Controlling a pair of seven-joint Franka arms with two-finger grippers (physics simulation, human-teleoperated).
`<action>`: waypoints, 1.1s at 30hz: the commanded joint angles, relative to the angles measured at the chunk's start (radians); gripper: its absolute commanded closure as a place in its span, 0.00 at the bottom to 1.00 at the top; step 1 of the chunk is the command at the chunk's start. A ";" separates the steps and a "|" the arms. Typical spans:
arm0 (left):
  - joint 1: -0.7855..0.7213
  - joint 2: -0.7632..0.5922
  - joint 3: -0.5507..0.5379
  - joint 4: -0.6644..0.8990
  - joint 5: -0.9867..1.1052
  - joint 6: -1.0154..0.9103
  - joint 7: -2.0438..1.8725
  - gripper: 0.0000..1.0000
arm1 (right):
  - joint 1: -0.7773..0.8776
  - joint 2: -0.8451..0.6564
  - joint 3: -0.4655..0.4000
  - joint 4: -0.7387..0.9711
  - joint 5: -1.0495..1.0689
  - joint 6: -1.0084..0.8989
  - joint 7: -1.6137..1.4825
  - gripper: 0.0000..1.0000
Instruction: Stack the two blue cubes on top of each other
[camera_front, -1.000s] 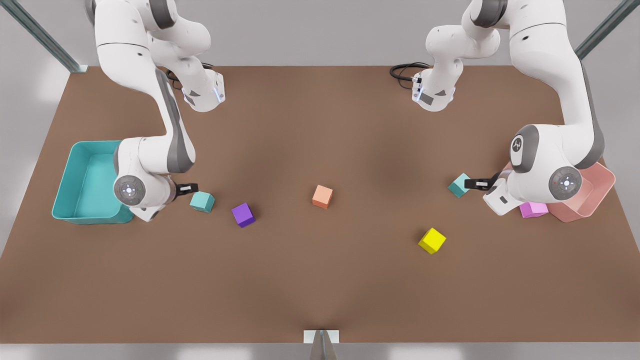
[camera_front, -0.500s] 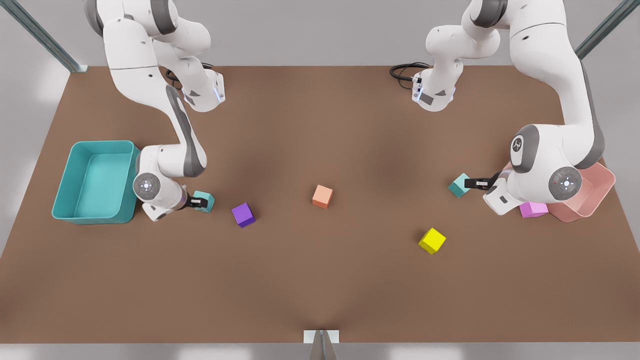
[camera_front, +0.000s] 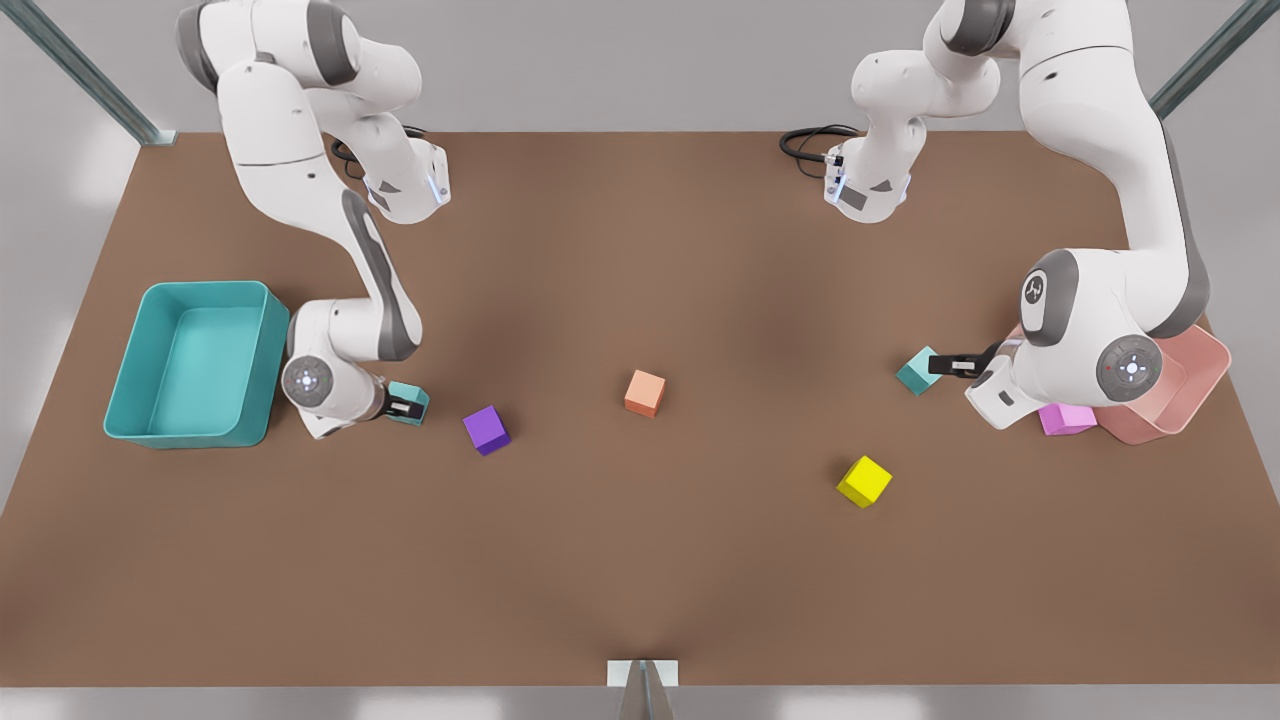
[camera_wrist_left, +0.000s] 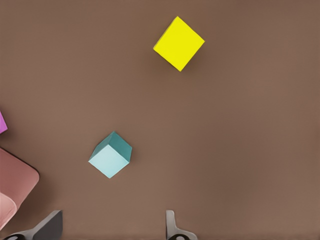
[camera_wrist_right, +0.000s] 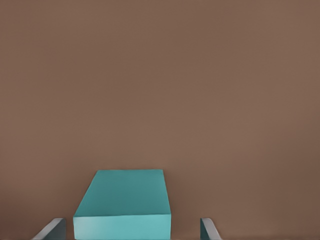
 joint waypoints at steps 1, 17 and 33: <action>0.000 -0.002 0.000 0.000 0.001 -0.003 -0.001 0.00 | 0.000 0.006 0.001 0.001 0.006 0.003 0.063 0.00; 0.000 -0.001 0.000 0.000 0.001 -0.005 -0.001 0.00 | 0.008 0.058 0.009 0.015 0.048 -0.039 0.017 0.45; 0.002 -0.002 0.000 -0.001 0.000 -0.009 -0.001 0.00 | 0.531 0.234 0.036 0.804 0.095 -0.444 1.014 0.43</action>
